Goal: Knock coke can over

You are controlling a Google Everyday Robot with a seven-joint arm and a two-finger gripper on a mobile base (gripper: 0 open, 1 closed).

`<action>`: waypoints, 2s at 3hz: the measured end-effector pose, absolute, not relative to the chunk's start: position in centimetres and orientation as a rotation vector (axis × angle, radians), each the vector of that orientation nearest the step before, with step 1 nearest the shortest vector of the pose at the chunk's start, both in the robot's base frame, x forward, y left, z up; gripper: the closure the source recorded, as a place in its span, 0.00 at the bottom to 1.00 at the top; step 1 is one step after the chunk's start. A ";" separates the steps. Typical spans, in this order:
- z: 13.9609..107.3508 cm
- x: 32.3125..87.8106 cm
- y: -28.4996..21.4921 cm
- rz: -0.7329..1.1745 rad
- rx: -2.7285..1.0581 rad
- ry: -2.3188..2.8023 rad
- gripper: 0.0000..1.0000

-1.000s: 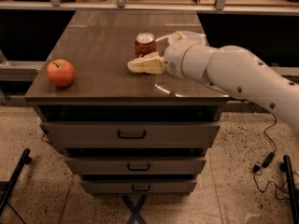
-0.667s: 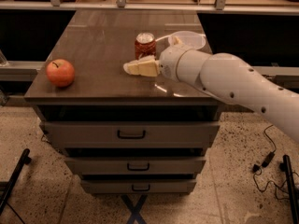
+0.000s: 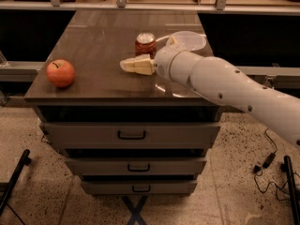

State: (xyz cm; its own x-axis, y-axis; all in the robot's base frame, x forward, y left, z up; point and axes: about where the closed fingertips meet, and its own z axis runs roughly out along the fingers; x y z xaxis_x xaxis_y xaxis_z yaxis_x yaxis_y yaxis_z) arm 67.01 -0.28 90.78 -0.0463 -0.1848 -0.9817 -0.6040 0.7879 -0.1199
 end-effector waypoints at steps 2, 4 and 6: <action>90.2 69.8 -0.7 0.361 -0.588 1.615 0.00; 88.9 71.5 -1.0 0.395 -0.523 1.613 0.15; 89.3 71.3 -1.2 0.435 -0.487 1.601 0.62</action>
Offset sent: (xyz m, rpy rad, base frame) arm 0.0482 -0.0127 -0.0167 0.0455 0.0064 -0.0848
